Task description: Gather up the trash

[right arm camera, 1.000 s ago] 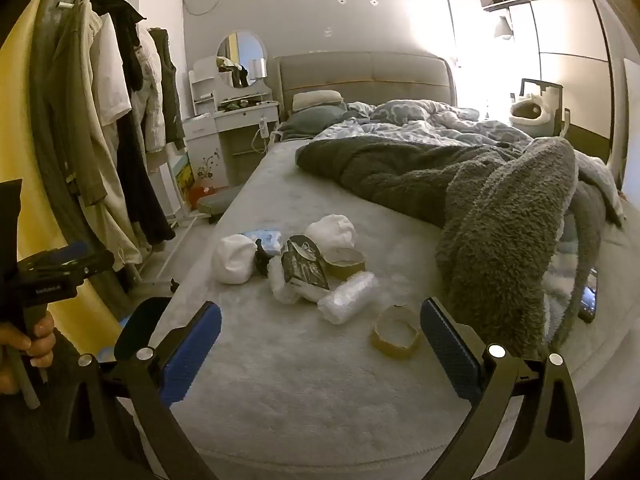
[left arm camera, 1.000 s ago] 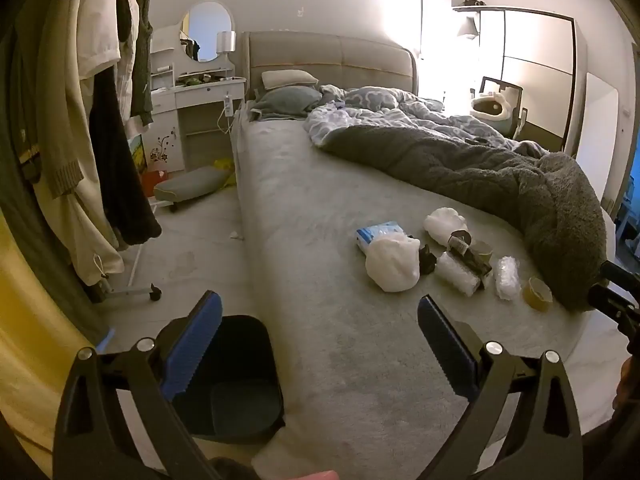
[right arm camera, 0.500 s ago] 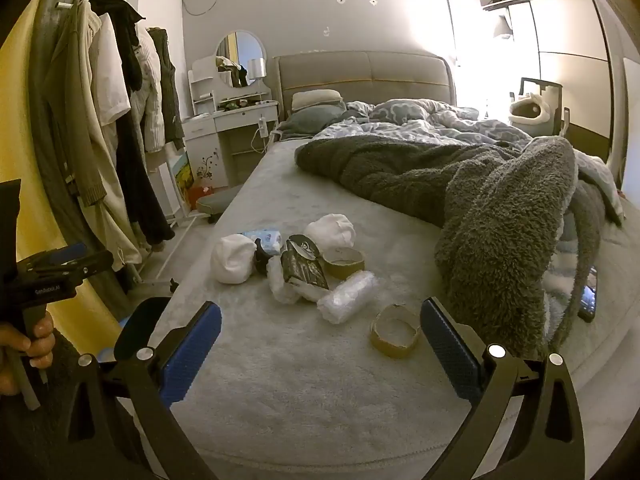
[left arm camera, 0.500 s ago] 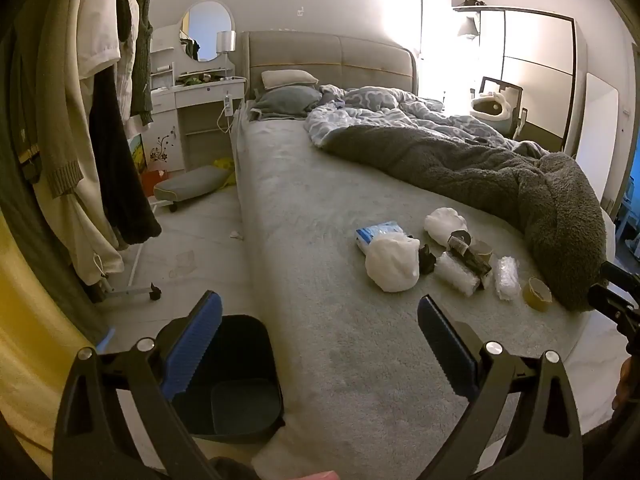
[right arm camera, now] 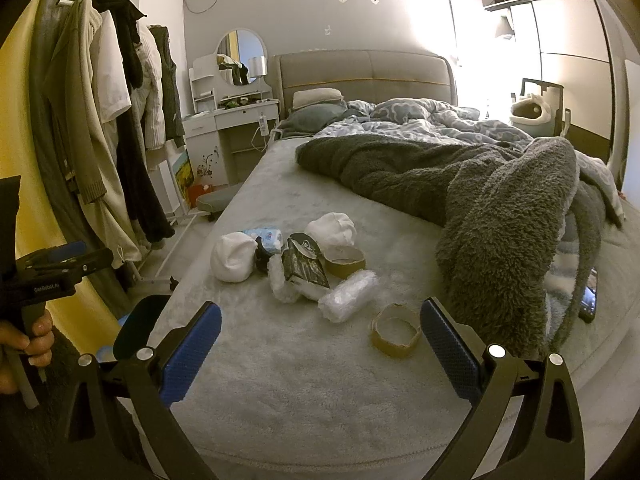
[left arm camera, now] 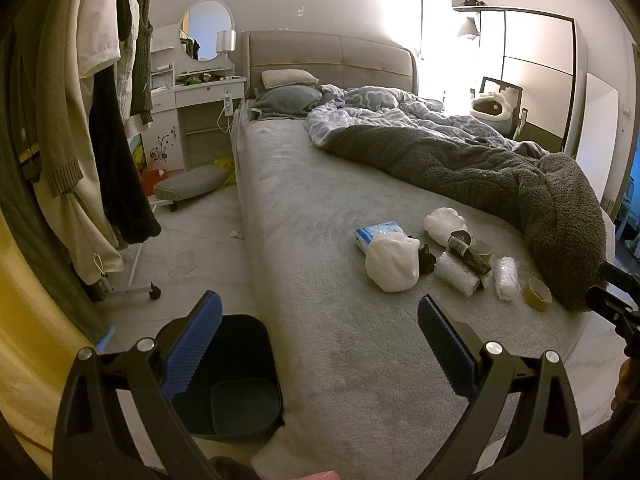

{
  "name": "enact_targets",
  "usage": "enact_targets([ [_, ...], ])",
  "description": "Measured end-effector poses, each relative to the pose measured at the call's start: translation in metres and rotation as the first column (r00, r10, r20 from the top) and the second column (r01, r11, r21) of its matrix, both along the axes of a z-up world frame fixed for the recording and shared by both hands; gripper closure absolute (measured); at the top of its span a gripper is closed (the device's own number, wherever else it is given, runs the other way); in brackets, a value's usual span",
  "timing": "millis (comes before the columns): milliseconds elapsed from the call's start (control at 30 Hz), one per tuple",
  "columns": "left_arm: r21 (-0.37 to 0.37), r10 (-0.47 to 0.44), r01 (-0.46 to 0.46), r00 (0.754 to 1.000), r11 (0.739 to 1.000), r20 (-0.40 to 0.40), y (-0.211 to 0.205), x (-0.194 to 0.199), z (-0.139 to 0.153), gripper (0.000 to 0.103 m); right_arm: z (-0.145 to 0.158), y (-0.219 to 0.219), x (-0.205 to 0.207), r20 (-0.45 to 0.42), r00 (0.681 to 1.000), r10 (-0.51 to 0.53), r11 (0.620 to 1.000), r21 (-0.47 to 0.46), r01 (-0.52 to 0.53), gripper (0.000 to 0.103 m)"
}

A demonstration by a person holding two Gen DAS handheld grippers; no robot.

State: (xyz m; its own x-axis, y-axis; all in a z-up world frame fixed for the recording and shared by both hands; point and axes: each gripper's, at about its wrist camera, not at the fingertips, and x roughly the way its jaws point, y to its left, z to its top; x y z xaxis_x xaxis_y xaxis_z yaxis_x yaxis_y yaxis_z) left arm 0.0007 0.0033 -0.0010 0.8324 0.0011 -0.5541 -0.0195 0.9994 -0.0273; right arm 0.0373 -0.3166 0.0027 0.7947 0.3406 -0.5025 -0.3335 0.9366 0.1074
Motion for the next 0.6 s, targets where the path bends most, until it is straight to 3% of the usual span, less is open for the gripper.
enact_targets([
  [600,0.000,0.000,0.000,1.000,1.000,-0.003,0.0005,0.0013,-0.0022,0.003,-0.0008,0.0005,0.0007,-0.002,1.000,0.002,1.000,-0.001,-0.002,0.002],
])
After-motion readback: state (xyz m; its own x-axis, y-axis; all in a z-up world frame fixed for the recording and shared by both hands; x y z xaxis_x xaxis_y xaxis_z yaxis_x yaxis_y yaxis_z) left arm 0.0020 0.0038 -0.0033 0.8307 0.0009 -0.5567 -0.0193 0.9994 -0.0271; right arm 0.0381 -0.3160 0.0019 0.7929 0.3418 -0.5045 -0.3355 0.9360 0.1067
